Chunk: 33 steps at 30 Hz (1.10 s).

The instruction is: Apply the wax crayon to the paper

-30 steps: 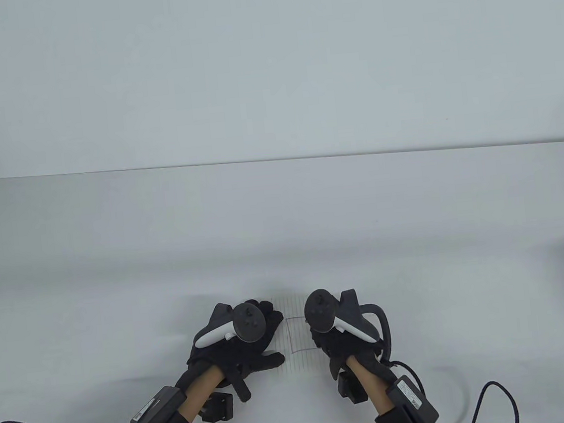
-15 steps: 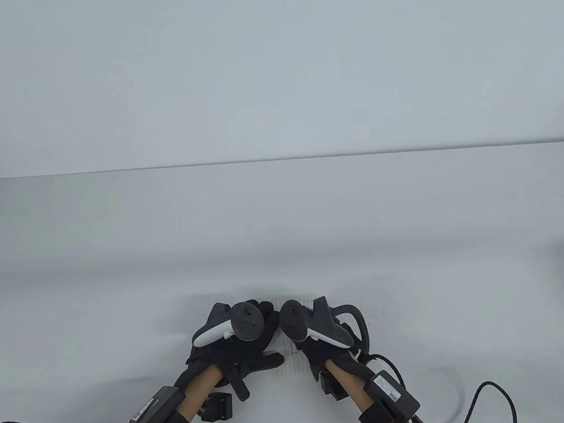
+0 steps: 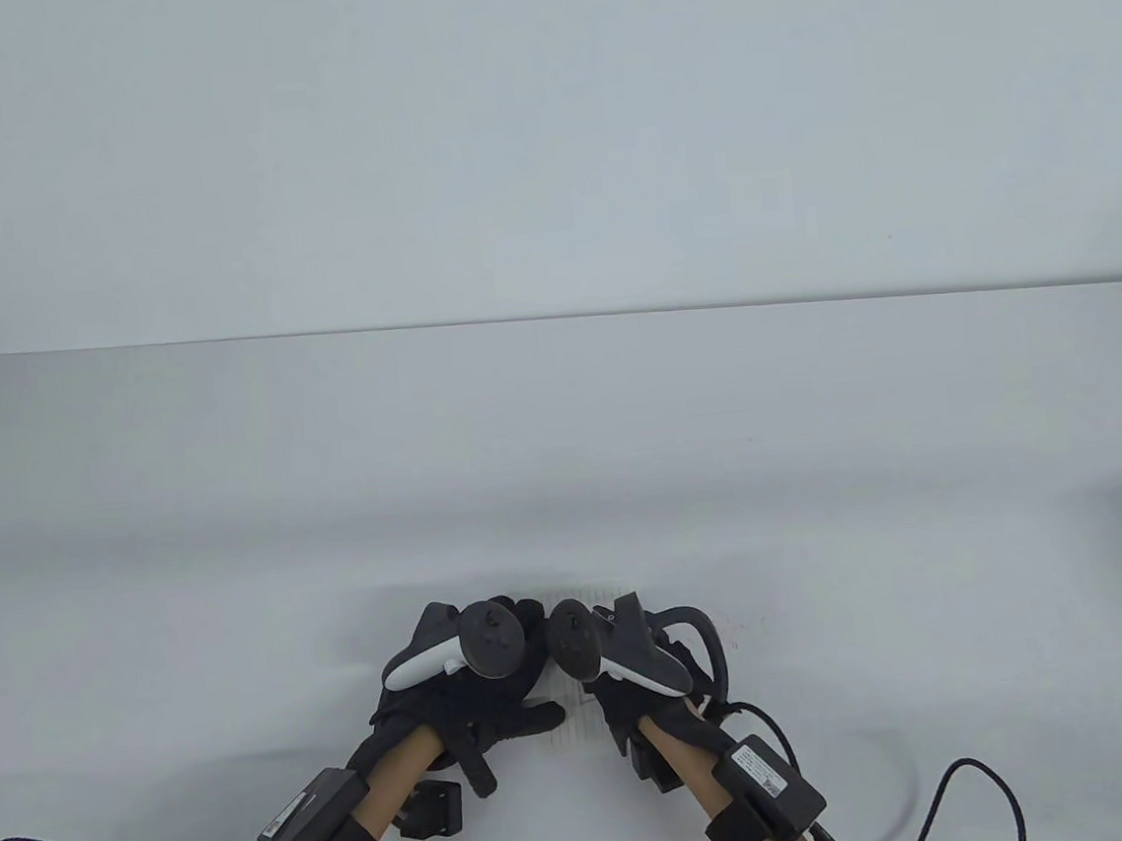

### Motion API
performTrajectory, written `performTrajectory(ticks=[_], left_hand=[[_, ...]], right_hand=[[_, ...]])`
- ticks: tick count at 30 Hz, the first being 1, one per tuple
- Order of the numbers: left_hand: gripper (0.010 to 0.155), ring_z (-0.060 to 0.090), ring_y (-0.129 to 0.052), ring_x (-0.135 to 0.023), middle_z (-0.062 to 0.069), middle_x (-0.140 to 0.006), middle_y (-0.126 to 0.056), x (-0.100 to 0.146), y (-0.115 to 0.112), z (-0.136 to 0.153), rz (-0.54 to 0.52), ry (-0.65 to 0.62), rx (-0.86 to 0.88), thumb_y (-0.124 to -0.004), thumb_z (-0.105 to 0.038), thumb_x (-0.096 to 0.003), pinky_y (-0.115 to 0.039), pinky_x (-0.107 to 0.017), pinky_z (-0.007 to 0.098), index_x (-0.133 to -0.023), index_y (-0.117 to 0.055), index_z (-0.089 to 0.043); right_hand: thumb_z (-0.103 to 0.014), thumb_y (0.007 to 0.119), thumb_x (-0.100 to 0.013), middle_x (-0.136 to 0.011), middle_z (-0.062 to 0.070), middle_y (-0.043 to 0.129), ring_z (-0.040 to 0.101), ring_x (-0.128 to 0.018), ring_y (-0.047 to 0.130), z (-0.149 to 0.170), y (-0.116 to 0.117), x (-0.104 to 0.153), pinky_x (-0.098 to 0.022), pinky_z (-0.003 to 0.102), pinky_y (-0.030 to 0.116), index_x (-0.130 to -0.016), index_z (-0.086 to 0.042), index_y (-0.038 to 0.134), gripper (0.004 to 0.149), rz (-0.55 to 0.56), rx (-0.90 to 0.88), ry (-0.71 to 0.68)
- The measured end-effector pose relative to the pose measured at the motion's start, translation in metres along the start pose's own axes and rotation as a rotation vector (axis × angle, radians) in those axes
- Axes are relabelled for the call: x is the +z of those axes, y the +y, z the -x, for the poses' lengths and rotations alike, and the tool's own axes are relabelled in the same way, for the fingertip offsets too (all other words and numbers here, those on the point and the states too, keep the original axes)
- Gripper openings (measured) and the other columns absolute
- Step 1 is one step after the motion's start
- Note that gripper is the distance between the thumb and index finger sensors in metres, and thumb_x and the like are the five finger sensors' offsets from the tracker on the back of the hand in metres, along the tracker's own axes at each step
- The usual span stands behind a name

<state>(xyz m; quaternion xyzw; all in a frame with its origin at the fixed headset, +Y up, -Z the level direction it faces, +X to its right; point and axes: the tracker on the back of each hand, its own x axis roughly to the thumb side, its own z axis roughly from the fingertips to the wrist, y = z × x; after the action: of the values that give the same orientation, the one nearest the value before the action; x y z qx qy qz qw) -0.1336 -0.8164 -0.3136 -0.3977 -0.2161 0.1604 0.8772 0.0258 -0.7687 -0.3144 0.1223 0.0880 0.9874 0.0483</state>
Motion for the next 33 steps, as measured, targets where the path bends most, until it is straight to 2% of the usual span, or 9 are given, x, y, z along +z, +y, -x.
performTrajectory(ticks=[3,7,10,14,18,21,25,29,33], left_hand=[[0.085,0.010,0.038,-0.096,-0.021,-0.106,0.031,0.0000,0.0000,0.0000,0.000,0.000,0.000,-0.053,-0.062,-0.0553,0.030,-0.061,0.048,-0.103,0.016,-0.045],[0.085,0.010,0.038,-0.096,-0.021,-0.106,0.031,0.0000,0.0000,0.0000,0.000,0.000,0.000,-0.053,-0.062,-0.0553,0.030,-0.061,0.048,-0.103,0.016,-0.045],[0.085,0.010,0.038,-0.096,-0.021,-0.106,0.031,0.0000,0.0000,0.0000,0.000,0.000,0.000,-0.053,-0.062,-0.0553,0.030,-0.061,0.048,-0.103,0.016,-0.045],[0.085,0.011,0.038,-0.096,-0.021,-0.106,0.031,0.0000,0.0000,0.0000,0.000,0.000,0.000,-0.053,-0.062,-0.0553,0.030,-0.061,0.048,-0.102,0.016,-0.045],[0.085,0.010,0.038,-0.096,-0.021,-0.106,0.031,0.0000,-0.0003,-0.0001,0.002,-0.001,0.001,-0.053,-0.062,-0.0553,0.030,-0.061,0.048,-0.103,0.016,-0.045],[0.085,0.010,0.038,-0.096,-0.021,-0.106,0.031,0.0000,-0.0002,0.0000,0.002,-0.002,0.001,-0.053,-0.062,-0.0552,0.030,-0.061,0.048,-0.103,0.016,-0.045],[0.085,0.010,0.038,-0.096,-0.021,-0.106,0.031,-0.0002,0.0000,0.0001,0.005,-0.002,0.001,-0.053,-0.062,-0.0553,0.030,-0.061,0.048,-0.102,0.016,-0.045],[0.086,0.011,0.038,-0.096,-0.021,-0.106,0.031,-0.0001,0.0002,0.0001,0.004,-0.001,-0.001,-0.053,-0.062,-0.0553,0.030,-0.061,0.048,-0.103,0.016,-0.045],[0.085,0.011,0.038,-0.096,-0.021,-0.106,0.031,-0.0002,0.0002,0.0001,0.004,-0.001,-0.001,-0.053,-0.062,-0.0553,0.030,-0.061,0.048,-0.103,0.016,-0.045]], right_hand=[[-0.027,0.073,-0.054,-0.073,0.009,0.092,0.010,-0.036,0.095,-0.0010,0.0011,0.0009,-0.024,0.027,0.084,-0.093,-0.017,0.078,0.040,0.073,0.097,0.026],[-0.026,0.073,-0.055,-0.075,0.010,0.091,0.010,-0.036,0.095,-0.0005,-0.0020,-0.0003,-0.025,0.027,0.084,-0.093,-0.015,0.077,0.040,-0.020,0.014,-0.011],[-0.027,0.073,-0.055,-0.074,0.009,0.092,0.010,-0.036,0.095,-0.0017,0.0000,0.0024,-0.024,0.027,0.084,-0.093,-0.017,0.077,0.040,0.058,0.109,0.018],[-0.026,0.073,-0.055,-0.075,0.010,0.091,0.010,-0.036,0.095,-0.0014,-0.0025,0.0010,-0.025,0.027,0.084,-0.093,-0.015,0.076,0.040,-0.052,0.001,-0.008],[-0.027,0.072,-0.055,-0.074,0.009,0.091,0.009,-0.035,0.095,-0.0018,-0.0006,0.0030,-0.024,0.027,0.084,-0.093,-0.017,0.076,0.040,0.046,0.124,0.016],[-0.026,0.073,-0.055,-0.075,0.010,0.090,0.010,-0.036,0.095,0.0002,-0.0034,0.0013,-0.024,0.027,0.084,-0.094,-0.015,0.076,0.041,-0.082,-0.021,-0.023],[-0.028,0.072,-0.055,-0.074,0.008,0.091,0.010,-0.035,0.095,-0.0017,-0.0014,0.0032,-0.024,0.027,0.084,-0.093,-0.017,0.076,0.040,0.039,0.138,0.035],[-0.027,0.073,-0.055,-0.075,0.009,0.090,0.009,-0.036,0.095,-0.0004,-0.0039,0.0012,-0.024,0.027,0.083,-0.094,-0.015,0.074,0.041,-0.109,-0.028,-0.039],[-0.028,0.073,-0.054,-0.073,0.007,0.092,0.009,-0.033,0.095,0.0017,-0.0019,0.0023,-0.022,0.026,0.083,-0.092,-0.017,0.076,0.040,0.048,0.135,0.030]])
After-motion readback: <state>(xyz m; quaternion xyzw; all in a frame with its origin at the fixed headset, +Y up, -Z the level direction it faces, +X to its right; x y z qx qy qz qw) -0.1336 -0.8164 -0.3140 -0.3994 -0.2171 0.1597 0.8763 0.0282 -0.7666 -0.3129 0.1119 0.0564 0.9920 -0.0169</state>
